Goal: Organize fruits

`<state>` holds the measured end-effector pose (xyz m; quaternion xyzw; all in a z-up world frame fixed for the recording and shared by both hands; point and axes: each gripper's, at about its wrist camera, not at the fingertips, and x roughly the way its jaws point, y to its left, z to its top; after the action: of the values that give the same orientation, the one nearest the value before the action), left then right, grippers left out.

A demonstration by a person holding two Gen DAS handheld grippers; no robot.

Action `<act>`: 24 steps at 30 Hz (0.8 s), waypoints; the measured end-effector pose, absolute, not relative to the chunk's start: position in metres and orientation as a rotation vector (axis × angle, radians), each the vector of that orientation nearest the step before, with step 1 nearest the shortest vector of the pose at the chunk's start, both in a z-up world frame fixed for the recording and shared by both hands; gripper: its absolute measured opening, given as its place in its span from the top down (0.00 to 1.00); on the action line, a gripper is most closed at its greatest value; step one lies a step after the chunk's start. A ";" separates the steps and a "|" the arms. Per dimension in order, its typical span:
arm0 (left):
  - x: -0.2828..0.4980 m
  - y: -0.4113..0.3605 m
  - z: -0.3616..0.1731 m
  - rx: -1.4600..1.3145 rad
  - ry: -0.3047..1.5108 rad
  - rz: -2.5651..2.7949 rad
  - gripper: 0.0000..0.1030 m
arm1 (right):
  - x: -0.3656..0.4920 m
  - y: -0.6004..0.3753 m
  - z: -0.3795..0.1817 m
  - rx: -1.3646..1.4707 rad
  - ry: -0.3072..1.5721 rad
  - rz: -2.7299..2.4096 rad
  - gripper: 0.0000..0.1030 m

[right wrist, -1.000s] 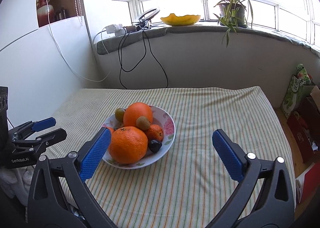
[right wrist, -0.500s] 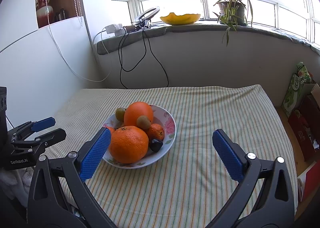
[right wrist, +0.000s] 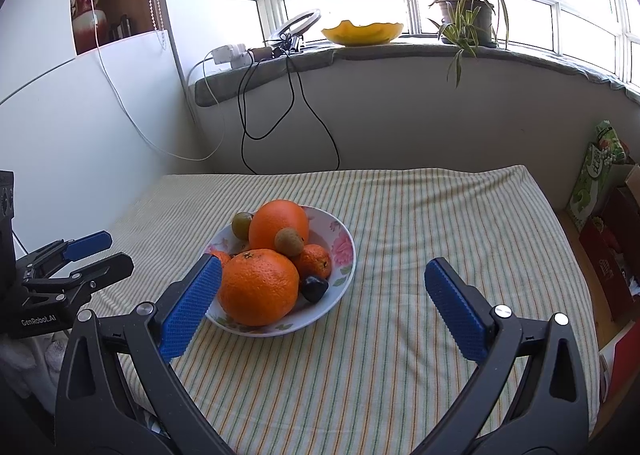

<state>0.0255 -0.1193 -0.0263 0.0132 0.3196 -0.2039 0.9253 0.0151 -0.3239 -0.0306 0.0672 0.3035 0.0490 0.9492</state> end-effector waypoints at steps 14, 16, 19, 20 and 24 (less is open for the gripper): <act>0.026 -0.120 -0.026 0.027 0.653 -0.415 0.23 | 0.015 -0.321 -0.033 0.140 0.623 0.103 0.00; 0.027 -0.121 -0.027 0.026 0.656 -0.415 0.23 | 0.015 -0.321 -0.033 0.140 0.624 0.103 0.00; 0.028 -0.121 -0.027 0.024 0.659 -0.415 0.23 | 0.015 -0.320 -0.033 0.141 0.627 0.105 0.00; 0.027 -0.120 -0.027 0.024 0.657 -0.416 0.23 | 0.016 -0.320 -0.034 0.140 0.627 0.105 0.00; 0.026 -0.122 -0.027 0.036 0.642 -0.422 0.23 | 0.017 -0.321 -0.035 0.144 0.630 0.103 0.00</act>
<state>0.0258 -0.1218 -0.0266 0.0177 0.3129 -0.2057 0.9271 0.0166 -0.3209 -0.0348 0.0706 0.3093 0.0507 0.9470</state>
